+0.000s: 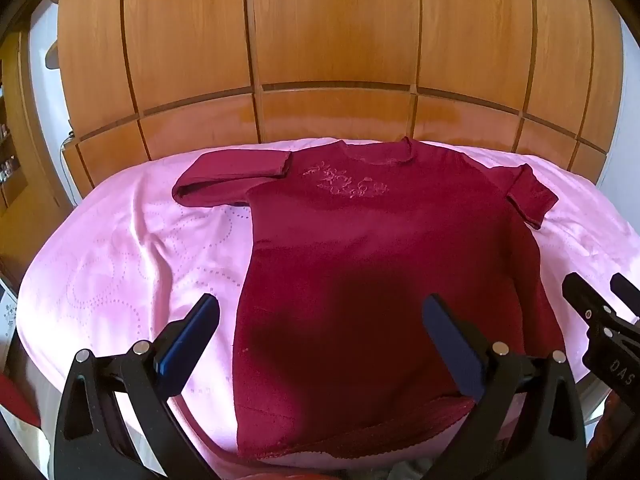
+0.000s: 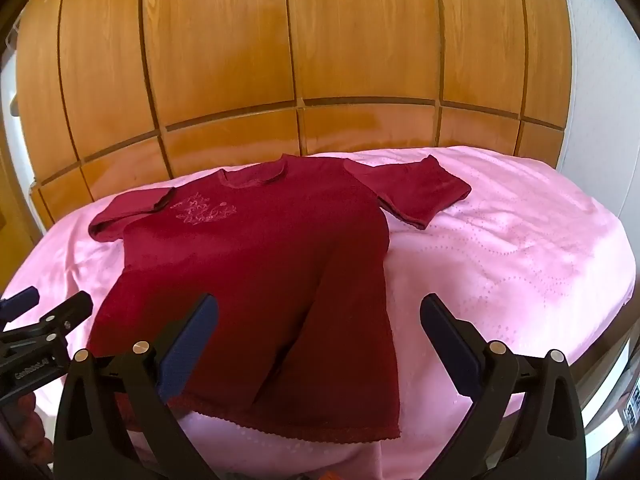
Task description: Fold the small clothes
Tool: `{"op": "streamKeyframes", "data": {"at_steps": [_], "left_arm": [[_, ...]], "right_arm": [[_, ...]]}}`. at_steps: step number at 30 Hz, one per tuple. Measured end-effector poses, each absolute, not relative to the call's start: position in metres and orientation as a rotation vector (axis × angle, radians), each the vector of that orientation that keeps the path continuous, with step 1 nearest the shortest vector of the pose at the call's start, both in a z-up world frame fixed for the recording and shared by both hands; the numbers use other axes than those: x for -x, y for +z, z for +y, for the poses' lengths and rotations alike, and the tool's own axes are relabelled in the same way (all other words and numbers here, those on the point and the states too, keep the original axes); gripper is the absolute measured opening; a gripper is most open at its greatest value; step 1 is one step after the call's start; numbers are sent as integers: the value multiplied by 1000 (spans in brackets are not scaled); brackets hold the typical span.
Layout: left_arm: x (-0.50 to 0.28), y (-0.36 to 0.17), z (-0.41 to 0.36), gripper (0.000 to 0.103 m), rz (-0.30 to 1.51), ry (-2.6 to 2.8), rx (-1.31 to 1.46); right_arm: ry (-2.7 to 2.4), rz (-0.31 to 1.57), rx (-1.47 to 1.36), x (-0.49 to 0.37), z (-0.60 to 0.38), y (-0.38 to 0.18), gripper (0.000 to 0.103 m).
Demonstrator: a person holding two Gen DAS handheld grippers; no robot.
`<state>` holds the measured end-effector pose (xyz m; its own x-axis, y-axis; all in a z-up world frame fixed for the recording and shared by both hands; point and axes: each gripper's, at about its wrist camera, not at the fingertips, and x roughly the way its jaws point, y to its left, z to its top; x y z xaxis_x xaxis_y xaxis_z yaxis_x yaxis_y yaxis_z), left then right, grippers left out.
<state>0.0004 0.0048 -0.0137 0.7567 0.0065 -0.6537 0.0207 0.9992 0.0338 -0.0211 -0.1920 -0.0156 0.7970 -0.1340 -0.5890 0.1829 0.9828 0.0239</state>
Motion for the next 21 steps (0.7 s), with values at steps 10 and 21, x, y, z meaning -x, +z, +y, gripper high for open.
{"op": "streamKeyframes", "data": {"at_steps": [10, 21], "left_arm": [[-2, -18, 6, 101, 725, -6, -39], [-5, -20, 3, 101, 743, -6, -41]], "right_arm": [[-166, 632, -93, 21, -193, -17, 100], [-167, 633, -92, 22, -193, -17, 100]]}}
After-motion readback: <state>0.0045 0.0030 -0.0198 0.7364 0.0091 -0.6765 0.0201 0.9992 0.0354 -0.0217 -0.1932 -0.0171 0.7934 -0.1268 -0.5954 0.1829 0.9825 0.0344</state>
